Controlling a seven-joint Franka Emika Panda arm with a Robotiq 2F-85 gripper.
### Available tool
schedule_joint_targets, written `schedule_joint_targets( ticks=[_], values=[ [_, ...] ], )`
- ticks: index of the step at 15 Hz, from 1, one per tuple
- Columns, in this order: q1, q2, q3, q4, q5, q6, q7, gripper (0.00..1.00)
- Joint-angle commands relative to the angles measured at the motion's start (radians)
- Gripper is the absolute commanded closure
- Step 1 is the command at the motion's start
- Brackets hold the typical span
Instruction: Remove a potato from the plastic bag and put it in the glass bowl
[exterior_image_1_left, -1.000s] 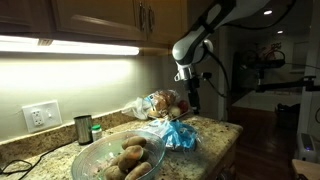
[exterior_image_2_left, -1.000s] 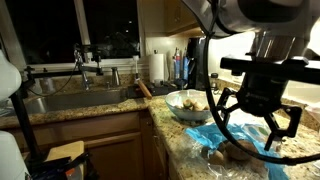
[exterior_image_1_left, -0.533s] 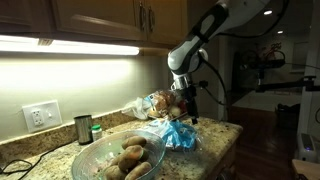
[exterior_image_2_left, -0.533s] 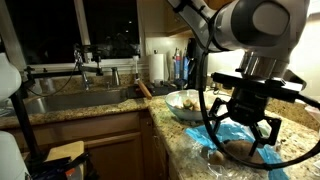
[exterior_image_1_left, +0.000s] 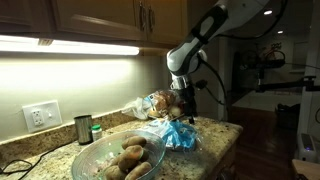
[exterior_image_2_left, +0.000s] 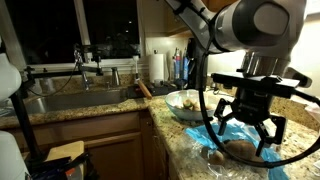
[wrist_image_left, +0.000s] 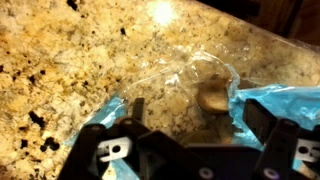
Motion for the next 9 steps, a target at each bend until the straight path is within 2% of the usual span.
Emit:
schedule_joint_targets(
  ticks=[1,9],
  values=[
    [-0.002,0.003,-0.011,0.007,-0.022,0.043,0.088,0.00],
    [0.011,0.044,-0.020,0.007,-0.061,0.093,0.240,0.00]
  ],
)
